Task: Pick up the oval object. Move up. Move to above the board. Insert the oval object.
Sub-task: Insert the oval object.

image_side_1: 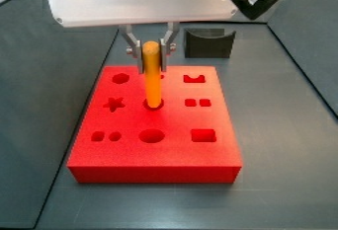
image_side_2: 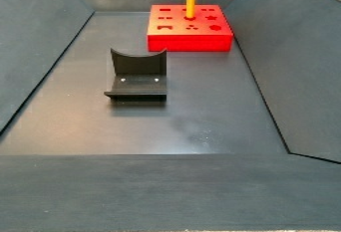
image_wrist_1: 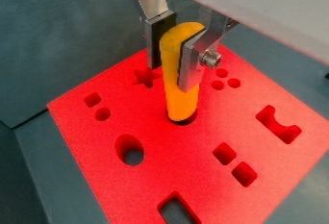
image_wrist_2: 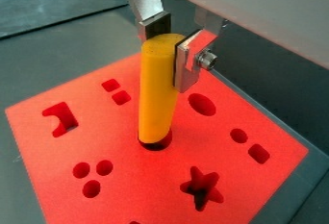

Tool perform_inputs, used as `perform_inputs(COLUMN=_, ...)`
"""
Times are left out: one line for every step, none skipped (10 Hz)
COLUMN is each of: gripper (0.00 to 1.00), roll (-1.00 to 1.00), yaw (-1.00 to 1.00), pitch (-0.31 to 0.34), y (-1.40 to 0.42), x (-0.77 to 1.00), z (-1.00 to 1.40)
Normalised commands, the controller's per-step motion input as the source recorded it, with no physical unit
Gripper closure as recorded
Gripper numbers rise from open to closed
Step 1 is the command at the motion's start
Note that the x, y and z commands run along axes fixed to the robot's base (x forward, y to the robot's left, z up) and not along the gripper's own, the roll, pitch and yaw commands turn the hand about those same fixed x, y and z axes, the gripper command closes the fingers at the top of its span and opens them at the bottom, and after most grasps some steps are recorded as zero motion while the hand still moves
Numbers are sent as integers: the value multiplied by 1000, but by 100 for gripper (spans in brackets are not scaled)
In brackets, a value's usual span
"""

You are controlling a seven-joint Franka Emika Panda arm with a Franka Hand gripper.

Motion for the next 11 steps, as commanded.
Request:
perform_inputs(gripper=100, roll=0, yaw=0, pitch=0, y=0, x=0, z=-154)
perform_inputs(gripper=100, roll=0, yaw=0, pitch=0, y=0, x=0, z=-149)
perform_inputs(gripper=100, roll=0, yaw=0, pitch=0, y=0, x=0, z=-140)
perform_inputs(gripper=100, roll=0, yaw=0, pitch=0, y=0, x=0, z=-163)
perform_inputs(gripper=100, roll=0, yaw=0, pitch=0, y=0, x=29, z=-200)
perform_inputs(gripper=100, roll=-114, yaw=-34, pitch=-1, y=0, x=169, z=-509)
perform_inputs(gripper=100, roll=-221, yaw=-223, pitch=43, y=6, x=360, z=-611)
perform_inputs(gripper=100, roll=-166, yaw=-189, pitch=86, y=71, x=354, z=-700)
perform_inputs(gripper=100, roll=-66, yaw=-34, pitch=84, y=69, x=291, z=-911)
perform_inputs(gripper=100, roll=0, yaw=14, pitch=0, y=9, x=103, z=-1000)
perform_inputs(gripper=100, roll=0, yaw=86, pitch=0, y=0, x=94, z=-1000)
